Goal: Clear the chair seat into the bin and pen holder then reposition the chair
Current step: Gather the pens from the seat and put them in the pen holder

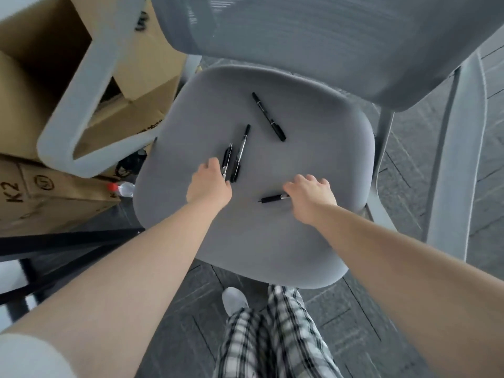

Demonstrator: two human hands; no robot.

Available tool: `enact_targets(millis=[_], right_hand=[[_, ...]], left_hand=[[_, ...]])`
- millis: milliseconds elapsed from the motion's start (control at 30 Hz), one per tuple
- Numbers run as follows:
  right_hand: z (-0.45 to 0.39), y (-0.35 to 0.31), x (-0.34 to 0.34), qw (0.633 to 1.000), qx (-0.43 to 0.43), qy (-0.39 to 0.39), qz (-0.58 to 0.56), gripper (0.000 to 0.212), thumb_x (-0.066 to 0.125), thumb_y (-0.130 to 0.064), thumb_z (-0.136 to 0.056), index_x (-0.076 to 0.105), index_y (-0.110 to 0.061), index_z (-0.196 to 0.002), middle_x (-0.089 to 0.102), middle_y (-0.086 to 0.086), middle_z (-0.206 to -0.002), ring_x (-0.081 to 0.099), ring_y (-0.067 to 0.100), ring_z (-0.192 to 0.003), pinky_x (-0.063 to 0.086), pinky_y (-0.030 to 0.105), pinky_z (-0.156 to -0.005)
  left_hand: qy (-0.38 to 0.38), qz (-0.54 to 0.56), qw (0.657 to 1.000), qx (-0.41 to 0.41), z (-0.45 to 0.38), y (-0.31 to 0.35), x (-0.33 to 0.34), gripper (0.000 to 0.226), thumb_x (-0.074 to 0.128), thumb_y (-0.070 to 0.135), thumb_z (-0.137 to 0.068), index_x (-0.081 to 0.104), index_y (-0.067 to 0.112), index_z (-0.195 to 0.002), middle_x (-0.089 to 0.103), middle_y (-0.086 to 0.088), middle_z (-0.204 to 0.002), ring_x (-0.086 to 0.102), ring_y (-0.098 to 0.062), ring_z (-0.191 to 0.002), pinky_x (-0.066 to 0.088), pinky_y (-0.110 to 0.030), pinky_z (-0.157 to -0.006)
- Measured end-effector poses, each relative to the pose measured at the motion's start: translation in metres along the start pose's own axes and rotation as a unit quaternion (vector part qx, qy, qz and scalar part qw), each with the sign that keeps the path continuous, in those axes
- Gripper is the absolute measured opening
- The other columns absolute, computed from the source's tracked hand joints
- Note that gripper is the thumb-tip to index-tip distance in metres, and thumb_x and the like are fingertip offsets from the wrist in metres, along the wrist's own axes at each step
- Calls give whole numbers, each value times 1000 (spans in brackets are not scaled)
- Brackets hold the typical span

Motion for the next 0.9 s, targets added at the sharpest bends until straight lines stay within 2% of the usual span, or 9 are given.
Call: enact_targets(millis=[200, 300, 367, 433, 500, 600, 667, 800, 900], right_hand=[[-18, 1, 1, 999, -9, 24, -36, 20, 49, -8, -87, 53, -13, -105, 55, 6, -104, 50, 30, -105, 32, 34, -78], [-23, 6, -14, 996, 11, 44, -72, 10, 44, -5, -86, 43, -13, -91, 49, 6, -89, 52, 32, -91, 32, 33, -68], [-28, 13, -30, 991, 43, 68, -106, 11, 42, -3, -86, 37, -13, -86, 46, 3, -81, 49, 32, -82, 33, 33, -62], [-34, 20, -48, 981, 74, 92, -157, 5, 41, -8, -88, 38, -12, -86, 44, 2, -78, 46, 30, -77, 34, 32, -59], [-45, 23, -64, 972, 88, 110, -190, 3, 42, -15, -90, 41, -11, -91, 46, 4, -87, 45, 29, -80, 36, 32, -62], [-64, 21, -85, 968, 86, 137, -193, 13, 46, -21, -91, 47, -10, -99, 52, 10, -105, 49, 32, -96, 36, 34, -68], [-78, 20, -95, 965, 90, 152, -194, 22, 48, -25, -92, 50, -8, -107, 53, 12, -113, 51, 34, -105, 38, 35, -70], [-103, 20, -101, 962, 95, 158, -200, 26, 51, -27, -93, 51, -7, -109, 54, 13, -115, 50, 32, -109, 42, 38, -75], [-119, 17, -99, 966, 93, 142, -195, 28, 55, -23, -91, 51, -8, -115, 54, 12, -118, 48, 32, -114, 41, 38, -78]], left_hand=[[4, 23, 999, -30, -21, -3, 8, 37, 54, 9, -87, 40, 3, -121, 48, -17, -126, 54, -38, -110, 41, -39, -76], [1, 76, 995, -66, -26, -8, 4, 35, 54, 11, -87, 39, 1, -117, 52, -17, -122, 54, -39, -110, 44, -39, -79], [17, 122, 989, -81, -28, -10, -4, 23, 49, 7, -87, 37, 4, -107, 53, -17, -114, 54, -39, -104, 44, -39, -76], [33, 152, 984, -82, -31, -7, -16, 13, 42, 6, -87, 34, 8, -96, 52, -14, -100, 53, -37, -91, 38, -38, -69], [45, 172, 982, -65, -37, 2, -25, 11, 43, 12, -88, 34, 9, -92, 50, -11, -93, 52, -35, -84, 37, -37, -67], [45, 181, 982, -30, -48, 18, -28, 31, 55, 34, -88, 42, 7, -98, 55, -11, -104, 56, -34, -96, 42, -38, -74], [40, 173, 984, -7, -56, 27, -24, 44, 63, 40, -83, 46, 6, -104, 57, -10, -111, 55, -31, -103, 45, -39, -79], [26, 153, 988, 2, -69, 36, -11, 51, 73, 39, -76, 47, 8, -108, 56, -8, -114, 54, -28, -109, 45, -39, -82], [20, 119, 993, 2, -72, 40, -6, 40, 67, 26, -80, 47, 7, -109, 55, -9, -116, 52, -30, -110, 44, -39, -79]])
Point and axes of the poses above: each hand's wrist, its own z-axis away from the middle knuckle, its own x-axis out of the palm, y = z × x, the point moved 9 cm from there along -z, towards the middle knuckle
